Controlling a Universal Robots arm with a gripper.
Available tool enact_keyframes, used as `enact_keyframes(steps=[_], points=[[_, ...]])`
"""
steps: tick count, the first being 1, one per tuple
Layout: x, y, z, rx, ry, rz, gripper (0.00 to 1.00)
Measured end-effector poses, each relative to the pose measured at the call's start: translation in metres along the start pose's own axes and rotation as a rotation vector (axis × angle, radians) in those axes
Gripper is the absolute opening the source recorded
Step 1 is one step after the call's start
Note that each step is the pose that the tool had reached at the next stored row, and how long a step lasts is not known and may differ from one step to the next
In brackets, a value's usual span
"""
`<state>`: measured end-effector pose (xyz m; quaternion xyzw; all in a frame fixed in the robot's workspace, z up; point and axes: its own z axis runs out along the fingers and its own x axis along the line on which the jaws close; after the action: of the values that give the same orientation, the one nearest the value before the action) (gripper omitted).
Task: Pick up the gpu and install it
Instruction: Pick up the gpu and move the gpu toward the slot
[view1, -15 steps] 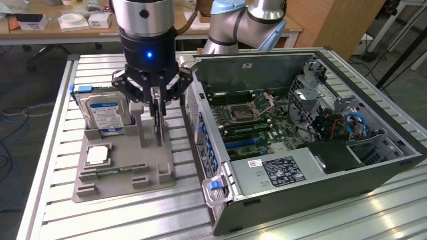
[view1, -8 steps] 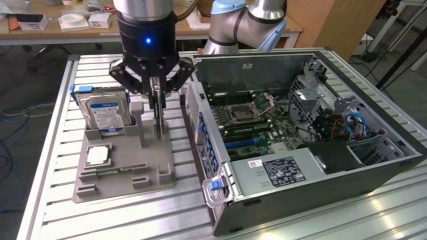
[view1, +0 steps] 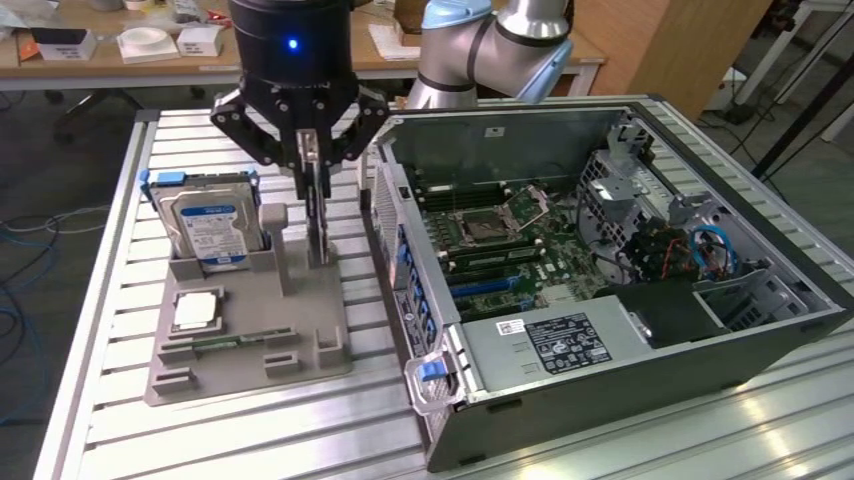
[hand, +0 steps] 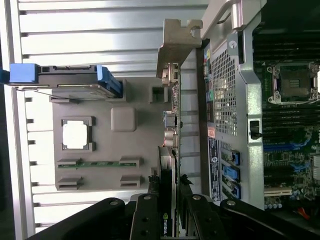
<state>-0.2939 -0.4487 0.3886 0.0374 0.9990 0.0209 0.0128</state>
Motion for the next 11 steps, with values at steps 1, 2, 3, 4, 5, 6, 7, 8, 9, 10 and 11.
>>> enact_keyframes(steps=[1,2,3,4,5,6,7,8,9,10,11], points=[[0.000,0.0001,-0.0028,0.0004,0.0000,0.000,0.26],[0.000,0.0003,-0.0055,0.0008,-0.0001,0.000,0.26],[0.000,0.0004,-0.0082,0.0013,0.0000,0.000,0.26],[0.000,0.0005,-0.0107,0.0017,-0.0001,0.000,0.26],[0.000,0.0006,-0.0130,0.0021,-0.0001,0.000,0.26],[0.000,0.0007,-0.0151,0.0024,-0.0001,0.000,0.26],[0.000,0.0008,-0.0170,0.0028,-0.0001,0.000,0.26],[0.000,0.0009,-0.0187,0.0032,-0.0002,0.000,0.26],[0.000,0.0010,-0.0201,0.0035,-0.0002,0.000,0.26],[0.000,0.0011,-0.0216,0.0040,-0.0002,0.000,0.26],[-0.001,0.0012,-0.0233,0.0044,-0.0002,0.000,0.26]])
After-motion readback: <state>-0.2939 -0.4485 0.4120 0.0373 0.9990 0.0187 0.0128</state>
